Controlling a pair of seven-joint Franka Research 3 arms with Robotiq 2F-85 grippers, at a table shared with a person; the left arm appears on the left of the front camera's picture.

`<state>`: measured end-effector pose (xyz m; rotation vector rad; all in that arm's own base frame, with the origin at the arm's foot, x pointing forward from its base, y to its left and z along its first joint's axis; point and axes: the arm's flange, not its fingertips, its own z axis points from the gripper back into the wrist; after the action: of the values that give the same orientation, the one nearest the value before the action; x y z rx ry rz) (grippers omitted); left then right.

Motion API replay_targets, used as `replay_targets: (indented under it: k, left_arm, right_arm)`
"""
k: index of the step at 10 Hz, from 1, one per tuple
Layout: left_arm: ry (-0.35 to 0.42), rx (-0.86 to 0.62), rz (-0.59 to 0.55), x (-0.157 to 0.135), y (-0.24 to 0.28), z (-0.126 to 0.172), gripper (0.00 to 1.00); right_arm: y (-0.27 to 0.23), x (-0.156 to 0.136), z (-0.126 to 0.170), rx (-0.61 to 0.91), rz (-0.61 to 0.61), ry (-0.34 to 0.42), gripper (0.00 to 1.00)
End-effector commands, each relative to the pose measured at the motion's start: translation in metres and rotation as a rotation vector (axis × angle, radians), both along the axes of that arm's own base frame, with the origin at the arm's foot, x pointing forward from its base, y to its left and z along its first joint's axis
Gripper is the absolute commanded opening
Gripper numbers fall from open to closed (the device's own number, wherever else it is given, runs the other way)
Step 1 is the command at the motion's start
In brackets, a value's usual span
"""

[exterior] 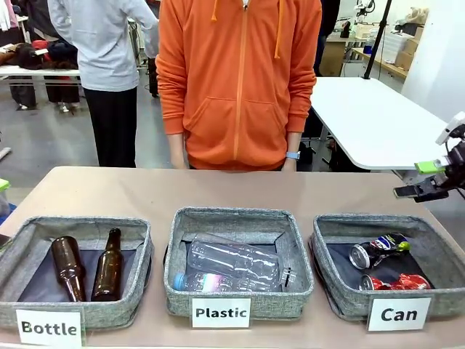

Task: Sort the can waste into the basket.
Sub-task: Pick up the can waste from the table and place it in the right Fabric basket.

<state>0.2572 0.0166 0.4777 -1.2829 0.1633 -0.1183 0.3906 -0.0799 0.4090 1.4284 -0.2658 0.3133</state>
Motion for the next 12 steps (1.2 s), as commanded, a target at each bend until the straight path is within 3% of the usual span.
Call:
replay_targets:
  k: [1, 2, 12]
  left_arm:
    - [0.001, -0.004, -0.012, -0.002, 0.001, 0.002, 1.00]
    - [0.001, -0.004, -0.012, -0.002, 0.001, 0.002, 1.00]
    - [0.001, -0.004, -0.012, -0.002, 0.001, 0.002, 1.00]
  right_arm:
    - [-0.004, 0.028, -0.005, 0.091, -0.080, 0.078, 1.00]
    - [0.000, 0.000, 0.000, 0.000, 0.000, 0.000, 1.00]
    - [0.000, 0.000, 0.000, 0.000, 0.000, 0.000, 1.00]
